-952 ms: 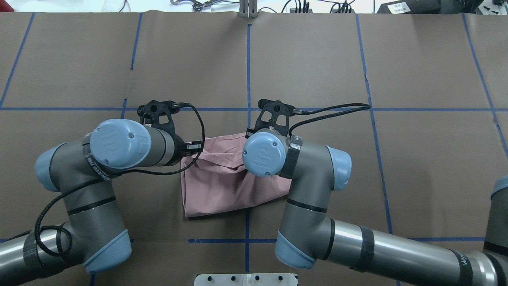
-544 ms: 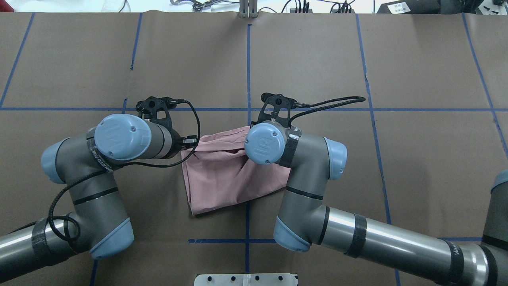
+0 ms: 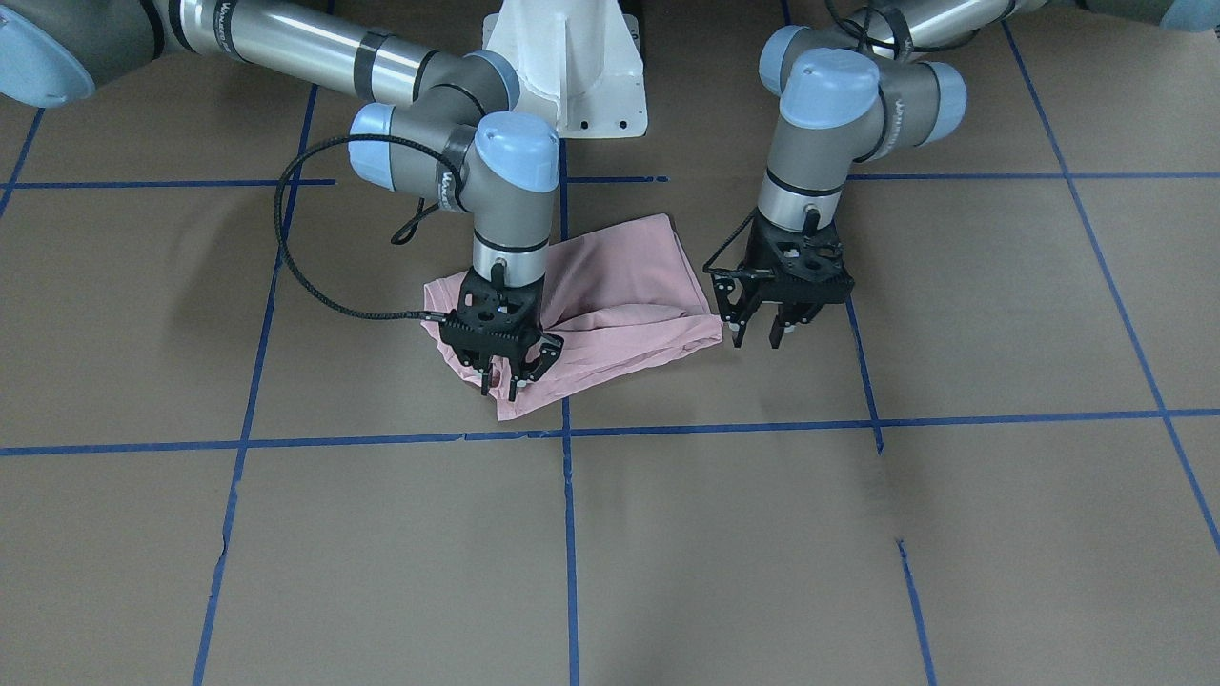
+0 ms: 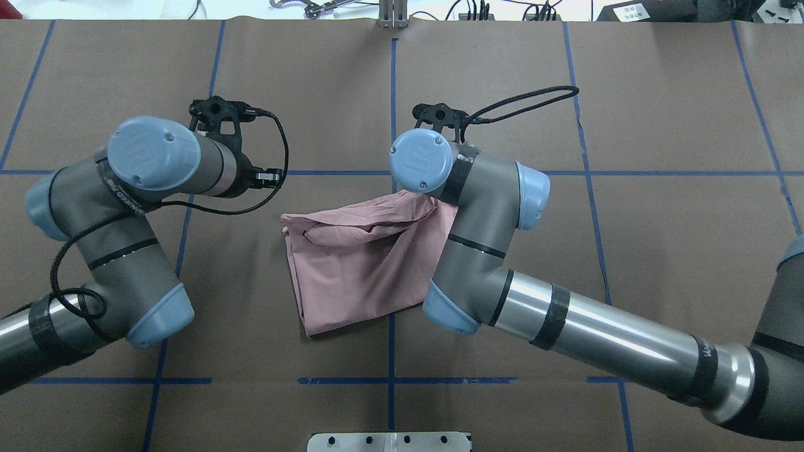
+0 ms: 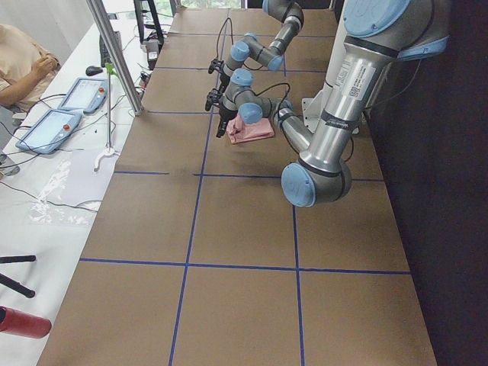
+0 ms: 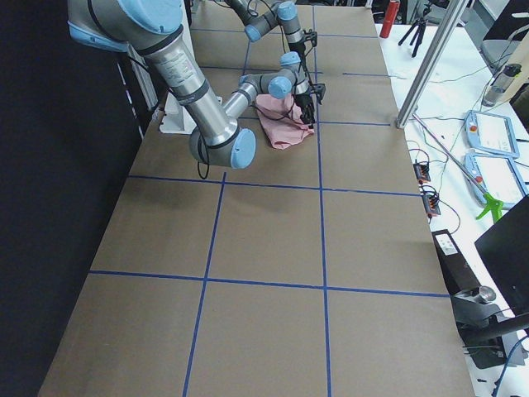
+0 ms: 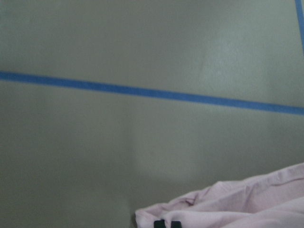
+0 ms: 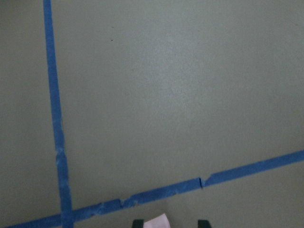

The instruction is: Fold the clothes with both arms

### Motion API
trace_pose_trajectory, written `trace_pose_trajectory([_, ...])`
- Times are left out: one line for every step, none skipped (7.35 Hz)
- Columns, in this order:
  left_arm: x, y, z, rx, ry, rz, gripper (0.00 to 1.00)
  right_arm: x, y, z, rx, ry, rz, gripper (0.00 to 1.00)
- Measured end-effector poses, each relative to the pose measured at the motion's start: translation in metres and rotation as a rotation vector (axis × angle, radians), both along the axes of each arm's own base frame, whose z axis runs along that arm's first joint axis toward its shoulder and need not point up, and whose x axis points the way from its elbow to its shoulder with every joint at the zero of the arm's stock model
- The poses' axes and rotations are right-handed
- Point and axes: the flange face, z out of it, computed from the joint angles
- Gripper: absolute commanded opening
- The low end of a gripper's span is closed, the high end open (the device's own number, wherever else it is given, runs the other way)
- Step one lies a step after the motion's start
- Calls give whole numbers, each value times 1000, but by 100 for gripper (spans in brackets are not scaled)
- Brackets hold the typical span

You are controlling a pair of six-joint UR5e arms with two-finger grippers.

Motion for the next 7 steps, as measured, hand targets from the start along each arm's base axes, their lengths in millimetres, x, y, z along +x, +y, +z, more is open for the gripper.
trace_pose_trajectory([-25,-12,-1,41,-10,60,100,21,-27,1,-34,9,-64,100])
trace_pose_trajectory([-44,-14,-2,87,-19,108,100,49,-44,2,-58,15,-128,100])
trace_pose_trajectory([-62,-10,1,135,-34,151,100,86,-51,11,-51,20,-186,100])
trace_pose_trajectory([-85,-8,9,174,-51,195,100,136,-47,31,-21,34,-247,100])
trace_pose_trajectory([-121,-9,27,213,-76,251,100,200,-40,57,5,61,-319,100])
trace_pose_trajectory([-168,-15,52,248,-108,299,100,266,-33,88,20,93,-396,100])
trace_pose_trajectory([-217,-22,78,256,-126,326,100,327,-27,129,16,125,-457,100])
